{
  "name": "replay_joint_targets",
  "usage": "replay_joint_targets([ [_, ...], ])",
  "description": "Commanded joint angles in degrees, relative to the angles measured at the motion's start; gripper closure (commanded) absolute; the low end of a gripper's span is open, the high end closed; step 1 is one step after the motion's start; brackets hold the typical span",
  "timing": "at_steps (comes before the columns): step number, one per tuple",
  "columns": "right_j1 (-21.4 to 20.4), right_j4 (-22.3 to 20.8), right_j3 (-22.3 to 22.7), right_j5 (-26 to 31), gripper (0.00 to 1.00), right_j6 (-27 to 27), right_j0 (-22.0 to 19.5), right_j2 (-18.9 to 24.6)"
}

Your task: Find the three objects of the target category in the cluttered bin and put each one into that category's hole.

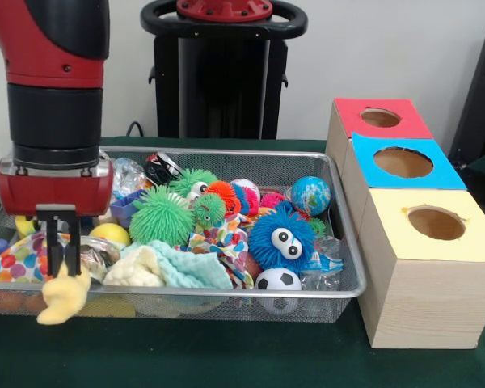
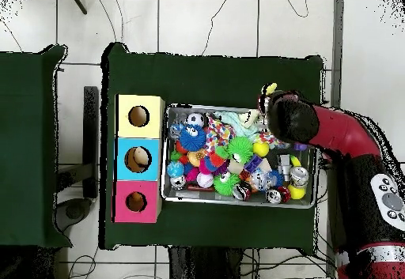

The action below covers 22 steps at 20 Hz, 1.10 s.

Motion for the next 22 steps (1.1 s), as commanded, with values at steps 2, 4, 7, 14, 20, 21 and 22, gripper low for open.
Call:
replay_joint_targets([
  [2,1.06,3.35,4.12,7.69,1.00,3.20,-0.80,3.07],
  [4,0.90,3.66,4.13,7.23,1.00,3.37,-0.75,2.97],
  [7,-0.31,3.93,4.58,2.30,1.00,5.03,-1.12,3.41],
  [14,-2.01,-0.37,0.78,-11.75,1.00,9.29,1.66,-0.74],
  [20,0.17,-0.73,-2.20,-17.61,1.00,10.96,5.57,-6.82],
  [21,0.30,-0.34,-1.80,-17.23,1.00,10.06,5.29,-6.29],
  [22,0.35,0.34,-1.09,-14.32,1.00,8.27,4.52,-4.98],
])
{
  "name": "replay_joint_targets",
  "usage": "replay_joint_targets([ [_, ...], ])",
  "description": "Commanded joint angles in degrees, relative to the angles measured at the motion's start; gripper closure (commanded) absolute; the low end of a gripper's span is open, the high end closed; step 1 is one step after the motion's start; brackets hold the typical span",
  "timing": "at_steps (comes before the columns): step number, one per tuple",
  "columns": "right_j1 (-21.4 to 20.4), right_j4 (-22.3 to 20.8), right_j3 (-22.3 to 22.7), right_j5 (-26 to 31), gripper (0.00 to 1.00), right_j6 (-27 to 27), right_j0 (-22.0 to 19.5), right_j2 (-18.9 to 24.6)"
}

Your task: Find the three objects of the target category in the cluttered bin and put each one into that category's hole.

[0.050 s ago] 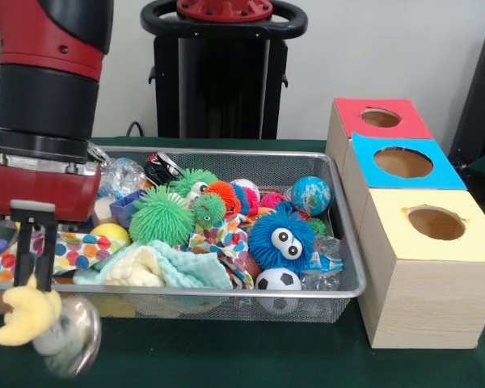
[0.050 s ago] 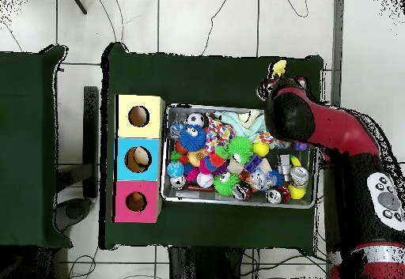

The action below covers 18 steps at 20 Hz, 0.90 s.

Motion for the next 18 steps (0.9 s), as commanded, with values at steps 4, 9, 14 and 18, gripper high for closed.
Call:
replay_joint_targets([
  [4,1.17,3.81,1.17,15.67,1.00,2.43,-1.14,2.77],
  [9,2.12,8.94,0.47,37.02,1.00,-2.03,-2.41,5.49],
  [14,2.16,9.77,0.49,43.24,1.00,-2.41,-2.44,5.70],
  [18,1.52,9.27,1.66,41.86,1.00,-1.99,-2.85,6.22],
])
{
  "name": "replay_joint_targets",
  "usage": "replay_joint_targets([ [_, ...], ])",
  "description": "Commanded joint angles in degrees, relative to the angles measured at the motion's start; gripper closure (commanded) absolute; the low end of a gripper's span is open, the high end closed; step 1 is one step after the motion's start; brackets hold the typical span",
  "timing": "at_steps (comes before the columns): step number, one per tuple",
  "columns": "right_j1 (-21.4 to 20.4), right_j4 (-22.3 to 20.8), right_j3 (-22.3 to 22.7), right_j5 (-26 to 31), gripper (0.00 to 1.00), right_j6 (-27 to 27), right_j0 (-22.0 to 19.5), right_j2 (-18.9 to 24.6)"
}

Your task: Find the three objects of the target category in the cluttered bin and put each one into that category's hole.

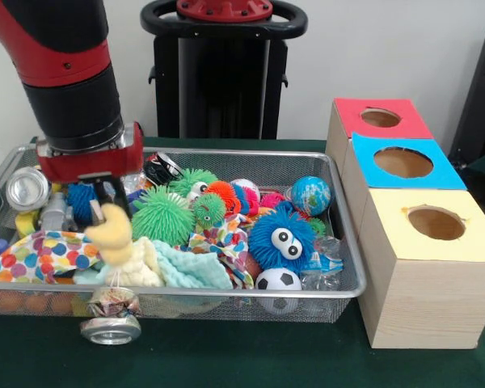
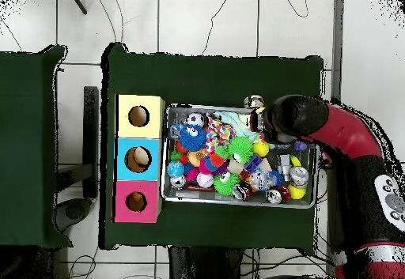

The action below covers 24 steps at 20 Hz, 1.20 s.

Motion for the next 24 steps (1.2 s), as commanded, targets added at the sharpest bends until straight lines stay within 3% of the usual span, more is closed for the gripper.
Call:
replay_joint_targets([
  [1,0.41,1.61,2.14,1.42,1.00,-1.92,-1.12,5.55],
  [7,0.37,1.94,2.58,3.27,1.00,-2.86,-1.79,6.60],
  [16,-0.31,2.67,3.40,15.88,1.00,-5.25,-2.67,7.50],
  [18,-0.34,2.16,2.83,21.72,1.00,-6.21,-2.57,7.32],
  [20,-0.38,-0.15,0.99,33.08,1.00,-6.94,-1.45,5.78],
  [24,0.38,-1.83,-1.66,40.08,1.00,-6.27,-0.83,5.62],
])
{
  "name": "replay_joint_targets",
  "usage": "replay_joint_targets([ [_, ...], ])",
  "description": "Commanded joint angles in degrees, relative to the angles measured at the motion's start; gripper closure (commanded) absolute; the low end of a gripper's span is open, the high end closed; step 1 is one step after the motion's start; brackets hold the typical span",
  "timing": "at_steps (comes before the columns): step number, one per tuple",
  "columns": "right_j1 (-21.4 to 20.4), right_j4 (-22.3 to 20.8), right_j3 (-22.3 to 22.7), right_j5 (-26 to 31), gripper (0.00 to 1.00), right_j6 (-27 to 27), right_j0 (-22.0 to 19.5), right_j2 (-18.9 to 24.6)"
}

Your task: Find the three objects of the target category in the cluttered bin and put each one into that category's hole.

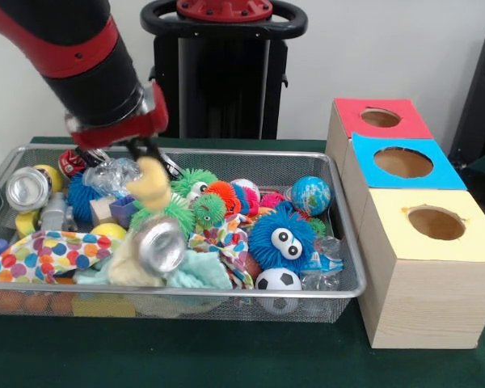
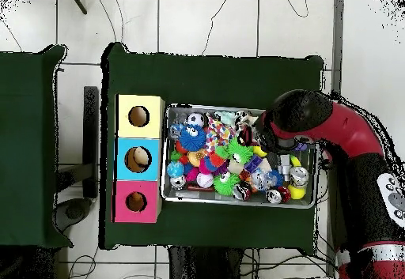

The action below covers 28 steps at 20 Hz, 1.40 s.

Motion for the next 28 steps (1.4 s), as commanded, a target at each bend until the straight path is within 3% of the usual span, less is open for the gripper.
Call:
replay_joint_targets([
  [1,0.56,-3.11,-1.76,20.60,1.00,-6.20,0.63,2.44],
  [6,-0.43,-3.93,0.46,19.81,1.00,-5.60,-0.22,2.82],
  [8,-0.69,-3.61,1.29,17.57,1.00,-5.17,-0.63,3.26],
  [9,-0.65,-3.02,1.74,13.80,1.00,-4.59,-0.89,3.65],
  [12,-1.21,-2.77,3.52,-4.21,1.00,-1.82,-1.52,4.36],
  [15,-3.98,-0.90,9.59,-36.85,1.00,3.01,-5.80,9.71],
  [18,-6.41,-0.18,14.43,-49.34,1.00,2.70,-10.98,16.44],
  [22,-7.00,-0.93,15.53,-51.00,1.00,2.43,-12.61,19.23],
  [24,-7.18,-1.67,16.06,-54.95,1.00,3.47,-13.50,20.60],
  [28,-7.41,-2.19,15.68,-56.05,1.00,3.25,-13.07,20.33],
])
